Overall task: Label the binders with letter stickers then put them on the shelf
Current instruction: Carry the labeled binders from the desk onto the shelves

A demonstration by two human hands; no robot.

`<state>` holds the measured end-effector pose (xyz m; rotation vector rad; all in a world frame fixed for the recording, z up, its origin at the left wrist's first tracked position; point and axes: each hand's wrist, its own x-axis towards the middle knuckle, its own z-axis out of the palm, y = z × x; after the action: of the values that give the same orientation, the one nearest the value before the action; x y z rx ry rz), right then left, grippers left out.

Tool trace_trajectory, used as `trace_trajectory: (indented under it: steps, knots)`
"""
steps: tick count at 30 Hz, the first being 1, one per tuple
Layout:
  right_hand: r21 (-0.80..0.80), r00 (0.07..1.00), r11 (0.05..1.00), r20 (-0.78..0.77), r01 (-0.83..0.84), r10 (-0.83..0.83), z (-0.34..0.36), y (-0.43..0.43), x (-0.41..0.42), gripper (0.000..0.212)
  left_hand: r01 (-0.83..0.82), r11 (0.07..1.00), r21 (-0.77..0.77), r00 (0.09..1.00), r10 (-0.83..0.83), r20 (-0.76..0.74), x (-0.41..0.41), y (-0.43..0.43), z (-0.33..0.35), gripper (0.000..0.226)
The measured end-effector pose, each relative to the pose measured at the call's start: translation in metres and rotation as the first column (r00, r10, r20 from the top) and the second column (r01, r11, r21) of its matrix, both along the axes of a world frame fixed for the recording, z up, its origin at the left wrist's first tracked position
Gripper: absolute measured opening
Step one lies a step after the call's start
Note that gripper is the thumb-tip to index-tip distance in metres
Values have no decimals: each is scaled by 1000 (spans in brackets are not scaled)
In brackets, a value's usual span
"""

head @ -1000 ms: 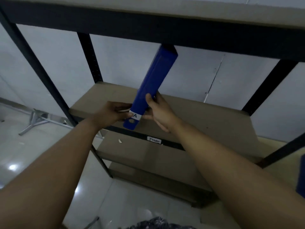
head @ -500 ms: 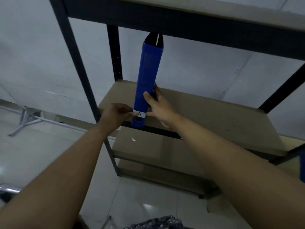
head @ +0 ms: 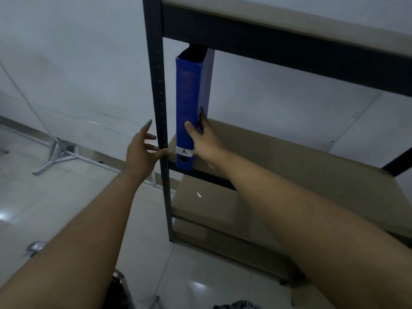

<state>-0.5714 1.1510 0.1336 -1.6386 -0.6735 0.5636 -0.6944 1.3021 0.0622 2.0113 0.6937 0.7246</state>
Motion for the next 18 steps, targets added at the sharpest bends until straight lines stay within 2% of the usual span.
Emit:
trace_trajectory:
  steps: [2,5,11,18]
  knots:
    - [-8,1000,1000,28,12,-12,-2,14,-2,57,36,999,6,999,-36,-19,4,2,1,92]
    - [-18,998,999,54,31,-30,-3,29,-4,56,-9,998,-59,1000,10,6,12,2,2,71]
    - [-9,996,999,73,51,-50,-8,39,-1,55,-60,996,-65,996,64,60,20,5,-5,51]
    - [-13,996,998,67,54,-53,-12,44,-1,69,-47,985,-168,988,71,138,22,14,-11,47]
